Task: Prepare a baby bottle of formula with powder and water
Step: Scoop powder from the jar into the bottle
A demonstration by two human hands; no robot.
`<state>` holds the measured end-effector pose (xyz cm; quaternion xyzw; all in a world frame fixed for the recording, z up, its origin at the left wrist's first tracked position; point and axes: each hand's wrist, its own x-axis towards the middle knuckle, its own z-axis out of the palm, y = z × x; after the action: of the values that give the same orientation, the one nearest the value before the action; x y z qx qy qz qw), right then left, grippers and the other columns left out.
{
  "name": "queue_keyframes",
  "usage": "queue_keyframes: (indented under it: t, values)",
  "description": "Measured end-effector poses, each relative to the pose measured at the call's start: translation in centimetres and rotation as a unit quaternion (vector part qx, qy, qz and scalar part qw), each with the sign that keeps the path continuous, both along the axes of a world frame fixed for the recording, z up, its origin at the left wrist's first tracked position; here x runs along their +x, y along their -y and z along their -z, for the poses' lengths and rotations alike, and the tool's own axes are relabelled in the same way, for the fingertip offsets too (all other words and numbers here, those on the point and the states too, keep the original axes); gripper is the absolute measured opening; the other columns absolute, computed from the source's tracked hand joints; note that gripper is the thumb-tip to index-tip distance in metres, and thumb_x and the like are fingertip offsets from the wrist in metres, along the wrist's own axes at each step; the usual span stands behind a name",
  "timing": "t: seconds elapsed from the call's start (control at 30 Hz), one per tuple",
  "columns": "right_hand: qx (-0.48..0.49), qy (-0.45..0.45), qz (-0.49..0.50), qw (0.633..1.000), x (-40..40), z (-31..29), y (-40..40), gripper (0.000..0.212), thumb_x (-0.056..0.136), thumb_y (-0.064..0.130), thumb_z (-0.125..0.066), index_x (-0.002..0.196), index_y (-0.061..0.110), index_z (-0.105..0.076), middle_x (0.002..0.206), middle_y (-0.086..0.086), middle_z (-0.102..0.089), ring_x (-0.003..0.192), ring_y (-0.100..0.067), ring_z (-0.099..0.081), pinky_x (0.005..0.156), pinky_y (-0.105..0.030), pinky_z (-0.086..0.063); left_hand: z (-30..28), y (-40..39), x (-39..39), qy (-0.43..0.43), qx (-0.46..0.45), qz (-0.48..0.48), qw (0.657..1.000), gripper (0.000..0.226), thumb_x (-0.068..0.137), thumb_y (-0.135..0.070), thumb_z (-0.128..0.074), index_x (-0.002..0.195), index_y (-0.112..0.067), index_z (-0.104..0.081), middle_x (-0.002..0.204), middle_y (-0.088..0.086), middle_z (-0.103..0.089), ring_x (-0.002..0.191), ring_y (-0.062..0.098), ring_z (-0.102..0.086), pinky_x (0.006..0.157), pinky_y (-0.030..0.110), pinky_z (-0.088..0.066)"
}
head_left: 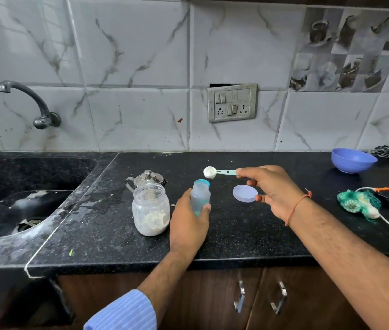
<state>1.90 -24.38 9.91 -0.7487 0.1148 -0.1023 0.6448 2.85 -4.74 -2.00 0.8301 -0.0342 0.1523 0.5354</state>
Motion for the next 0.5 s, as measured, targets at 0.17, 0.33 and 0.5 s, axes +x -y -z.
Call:
queue_keyframes:
  t: [0.17, 0.33, 0.5]
  values:
    - [-0.020, 0.012, -0.004, 1.000, -0.4, 0.1, -0.7, 0.020, 0.084, 0.034, -0.086, 0.088, 0.014, -0.085, 0.086, -0.004, -0.063, 0.083, -0.019, -0.056, 0.064, -0.033, -0.044, -0.4, -0.5, -1.6, 0.021, 0.001, 0.024, 0.999, 0.054, 0.096, -0.044, -0.082, 0.145, -0.034, -0.062, 0.135, -0.022, -0.068, 0.126, 0.001, -0.064, 0.106, 0.026, -0.053]
    - [-0.029, 0.022, -0.005, 0.999, -0.9, 0.0, -1.1, 0.012, 0.091, 0.026, -0.082, 0.090, 0.015, -0.085, 0.075, 0.006, -0.064, 0.077, -0.015, -0.054, 0.064, -0.029, -0.041, -0.3, -0.7, -1.9, 0.025, -0.035, 0.012, 0.999, 0.056, 0.095, -0.044, -0.084, 0.145, -0.033, -0.062, 0.135, -0.022, -0.070, 0.126, 0.000, -0.065, 0.108, 0.031, -0.057]
    - [-0.043, 0.028, -0.003, 0.999, -1.0, 0.3, -0.8, 0.010, 0.093, 0.023, -0.080, 0.087, 0.016, -0.084, 0.073, 0.008, -0.065, 0.074, -0.012, -0.054, 0.063, -0.027, -0.040, -0.3, -0.7, -1.9, 0.025, -0.043, 0.014, 0.999, 0.059, 0.094, -0.046, -0.085, 0.146, -0.030, -0.062, 0.137, -0.020, -0.070, 0.127, 0.000, -0.064, 0.109, 0.029, -0.055]
